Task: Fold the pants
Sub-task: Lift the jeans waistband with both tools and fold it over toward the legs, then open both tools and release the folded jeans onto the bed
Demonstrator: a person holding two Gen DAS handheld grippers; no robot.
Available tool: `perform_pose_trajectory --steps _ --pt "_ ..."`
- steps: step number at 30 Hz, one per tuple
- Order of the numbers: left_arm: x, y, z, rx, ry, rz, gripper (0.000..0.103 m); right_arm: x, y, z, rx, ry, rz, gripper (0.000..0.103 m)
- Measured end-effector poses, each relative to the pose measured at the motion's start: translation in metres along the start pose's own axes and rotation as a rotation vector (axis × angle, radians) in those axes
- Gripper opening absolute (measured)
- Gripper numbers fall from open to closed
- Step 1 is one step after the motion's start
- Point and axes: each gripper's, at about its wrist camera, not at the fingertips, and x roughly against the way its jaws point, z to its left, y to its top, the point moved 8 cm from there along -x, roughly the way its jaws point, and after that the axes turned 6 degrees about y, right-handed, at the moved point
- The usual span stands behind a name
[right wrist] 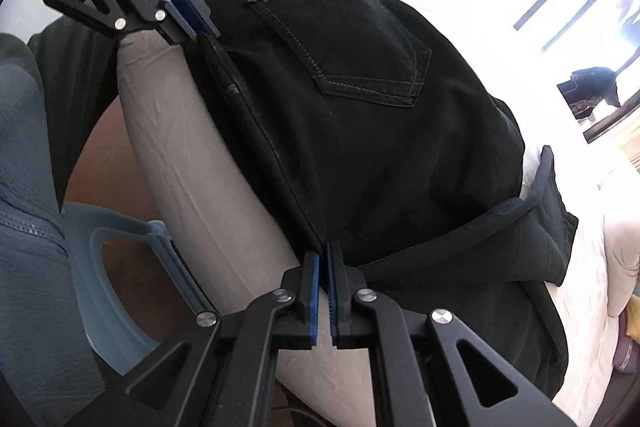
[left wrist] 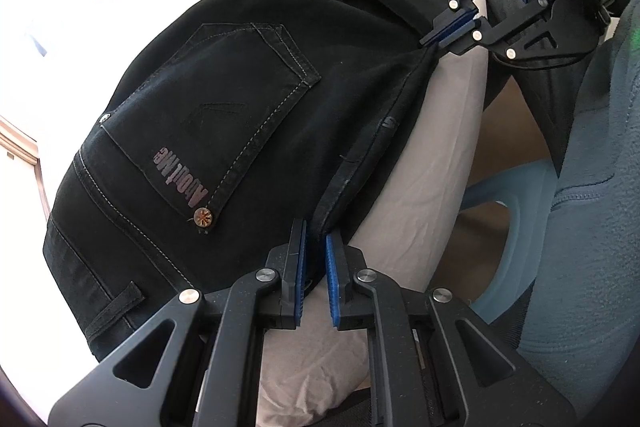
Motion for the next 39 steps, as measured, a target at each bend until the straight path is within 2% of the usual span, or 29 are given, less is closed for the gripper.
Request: perform_pose_trajectory --steps 6,12,15,16,17,18,19,21,23,24,26,27,28,30,34,36,38,39 --pt "0.007 0.000 0.007 0.056 0.003 -0.014 0.011 -0.001 -0.001 0.002 -0.004 -0.007 -0.007 0.007" --pt "0.033 0.007 0.017 0.141 -0.050 -0.032 0.013 -0.005 0.000 -0.005 -0.038 -0.027 -0.022 0.009" --pt "0.049 0.009 0.021 0.180 -0.091 -0.041 0.020 -0.005 -0.001 -0.009 -0.062 -0.028 -0.029 0.015" --pt "0.052 0.008 0.022 0.194 -0.110 -0.038 0.030 -0.006 -0.002 -0.011 -0.064 -0.035 -0.030 0.017" --pt "0.053 0.005 0.026 0.208 -0.112 -0.030 0.053 -0.006 -0.003 -0.010 -0.065 -0.036 -0.032 0.017" --pt "0.053 0.002 0.031 0.220 -0.098 -0.022 0.064 -0.006 -0.003 -0.011 -0.071 -0.033 -0.034 0.017" --pt "0.052 -0.003 0.037 0.234 -0.082 -0.017 0.068 -0.007 -0.004 -0.012 -0.074 -0.033 -0.035 0.017" --pt "0.055 -0.008 0.046 0.277 -0.075 -0.012 0.068 -0.007 -0.003 -0.010 -0.073 -0.037 -0.033 0.017" --pt "0.068 -0.003 0.054 0.324 -0.079 -0.061 0.068 -0.005 -0.003 -0.009 -0.071 -0.041 -0.031 0.018" --pt "0.072 0.001 0.057 0.335 -0.079 -0.081 0.068 -0.004 -0.003 -0.009 -0.076 -0.040 -0.028 0.022" --pt "0.081 0.015 0.064 0.363 -0.065 -0.133 0.068 0.000 -0.003 -0.012 -0.088 -0.042 -0.018 0.044" --pt "0.083 0.020 0.067 0.373 -0.061 -0.146 0.068 0.005 -0.002 -0.013 -0.096 -0.019 -0.023 0.067" --pt "0.083 0.026 0.072 0.388 -0.059 -0.161 0.068 0.010 0.001 -0.012 -0.103 -0.002 -0.038 0.074" --pt "0.079 0.041 0.081 0.419 -0.055 -0.183 0.068 0.027 0.009 -0.017 -0.127 0.014 -0.086 0.074" --pt "0.060 0.067 0.097 0.446 -0.046 -0.208 0.068 0.053 0.032 -0.041 -0.277 0.099 -0.207 0.074" --pt "0.038 0.071 0.106 0.480 -0.034 -0.168 0.068 0.054 0.042 -0.053 -0.347 0.126 -0.249 0.074" --pt "0.008 0.066 0.112 0.511 -0.033 -0.081 0.068 0.044 0.046 -0.057 -0.382 0.151 -0.257 0.074" --pt "-0.009 0.055 0.116 0.526 -0.030 -0.024 0.067 0.030 0.045 -0.057 -0.394 0.165 -0.231 0.074"
